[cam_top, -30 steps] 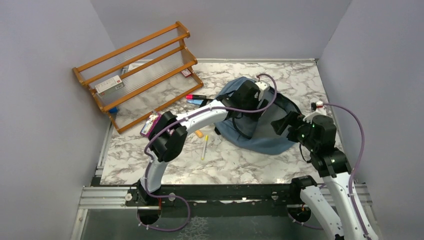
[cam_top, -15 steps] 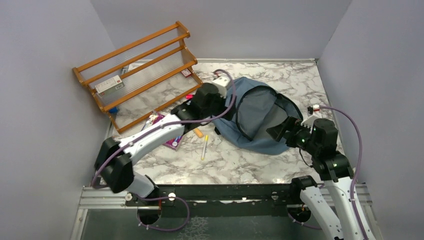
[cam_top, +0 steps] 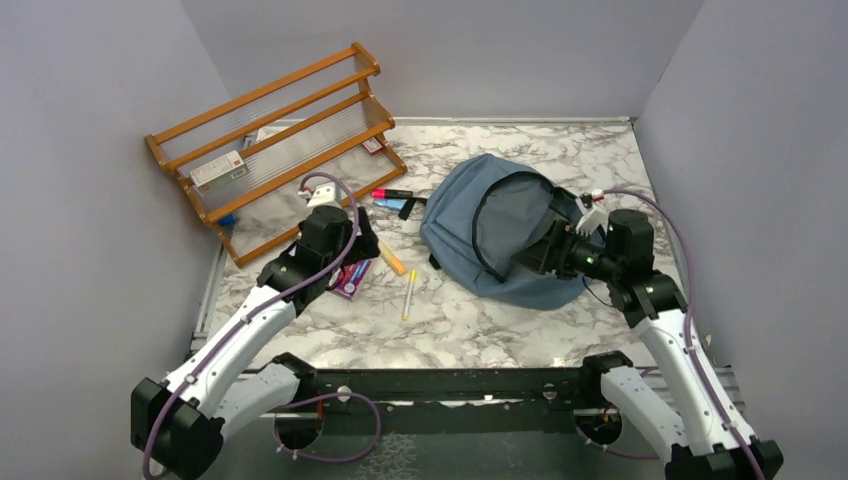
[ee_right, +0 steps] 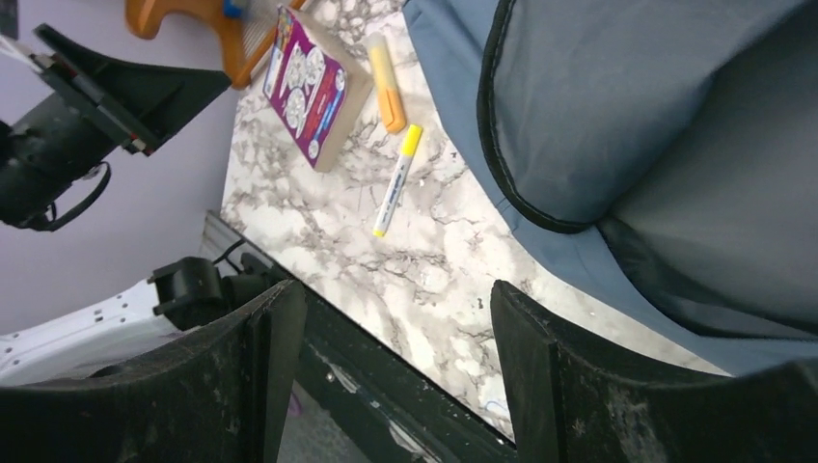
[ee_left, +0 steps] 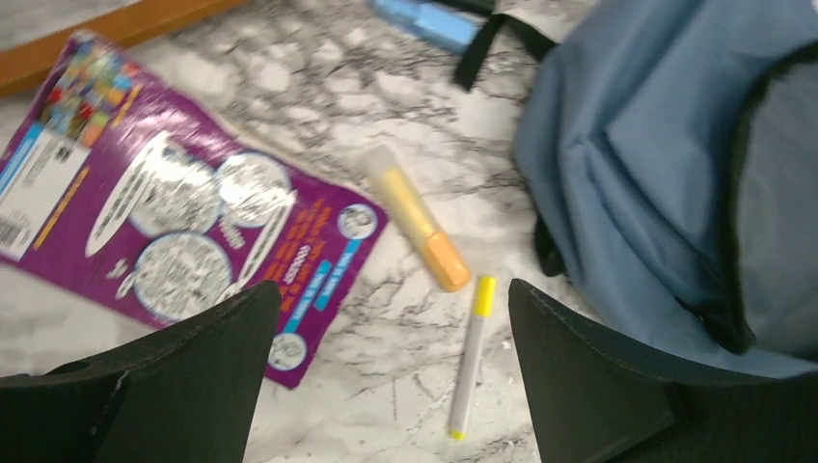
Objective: Pack the student bag
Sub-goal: Pick up the book from the center of the board.
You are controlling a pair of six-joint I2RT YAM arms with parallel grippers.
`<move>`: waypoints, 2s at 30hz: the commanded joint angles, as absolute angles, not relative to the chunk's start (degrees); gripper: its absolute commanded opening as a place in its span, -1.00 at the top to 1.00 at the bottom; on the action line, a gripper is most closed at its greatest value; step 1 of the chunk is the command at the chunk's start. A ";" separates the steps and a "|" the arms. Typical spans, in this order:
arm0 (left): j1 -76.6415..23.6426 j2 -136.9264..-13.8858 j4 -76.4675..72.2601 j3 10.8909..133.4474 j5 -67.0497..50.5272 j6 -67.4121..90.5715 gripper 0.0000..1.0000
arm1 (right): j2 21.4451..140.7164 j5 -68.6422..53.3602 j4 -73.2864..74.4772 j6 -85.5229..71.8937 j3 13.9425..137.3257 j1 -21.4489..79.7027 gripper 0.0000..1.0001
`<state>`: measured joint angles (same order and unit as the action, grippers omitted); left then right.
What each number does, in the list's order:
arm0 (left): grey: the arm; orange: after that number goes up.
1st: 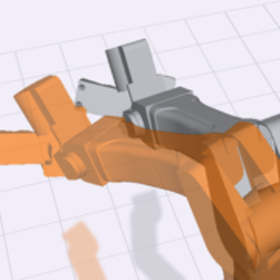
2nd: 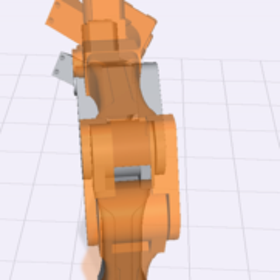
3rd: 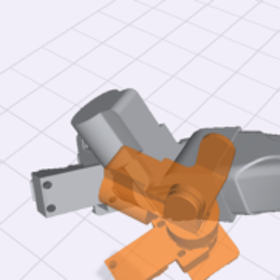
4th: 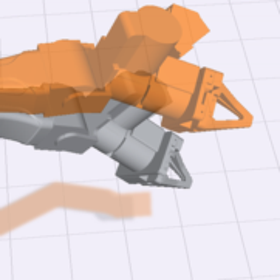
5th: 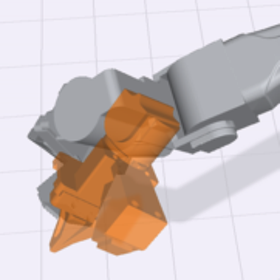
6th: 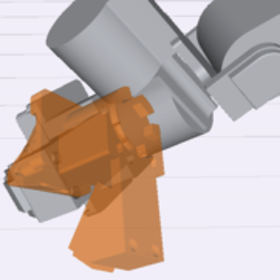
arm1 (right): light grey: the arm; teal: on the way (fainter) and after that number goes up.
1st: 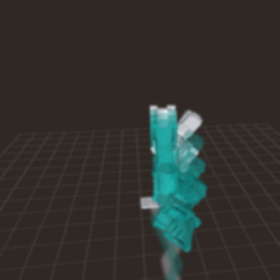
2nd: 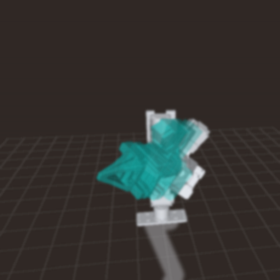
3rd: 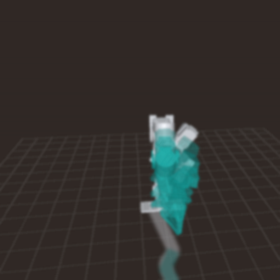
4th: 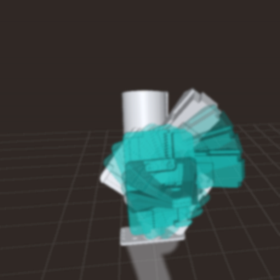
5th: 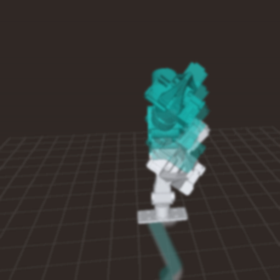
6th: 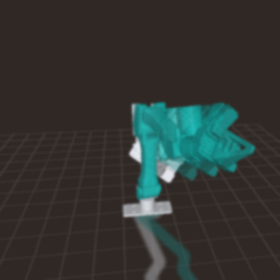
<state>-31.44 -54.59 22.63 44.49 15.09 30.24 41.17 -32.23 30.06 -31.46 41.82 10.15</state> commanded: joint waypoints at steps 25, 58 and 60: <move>11.77 -51.10 29.35 34.04 -11.14 38.34 -0.81 | 115.91 -31.30 19.01 -13.92 99.02 45.45 -0.44; 11.82 -49.75 25.64 29.62 -13.08 44.71 -0.81 | 144.20 -32.69 19.25 -5.21 120.90 50.29 -0.33; 11.86 -50.71 24.68 29.46 -13.16 45.06 -0.81 | 145.05 -32.46 20.34 -5.06 121.71 50.36 -0.31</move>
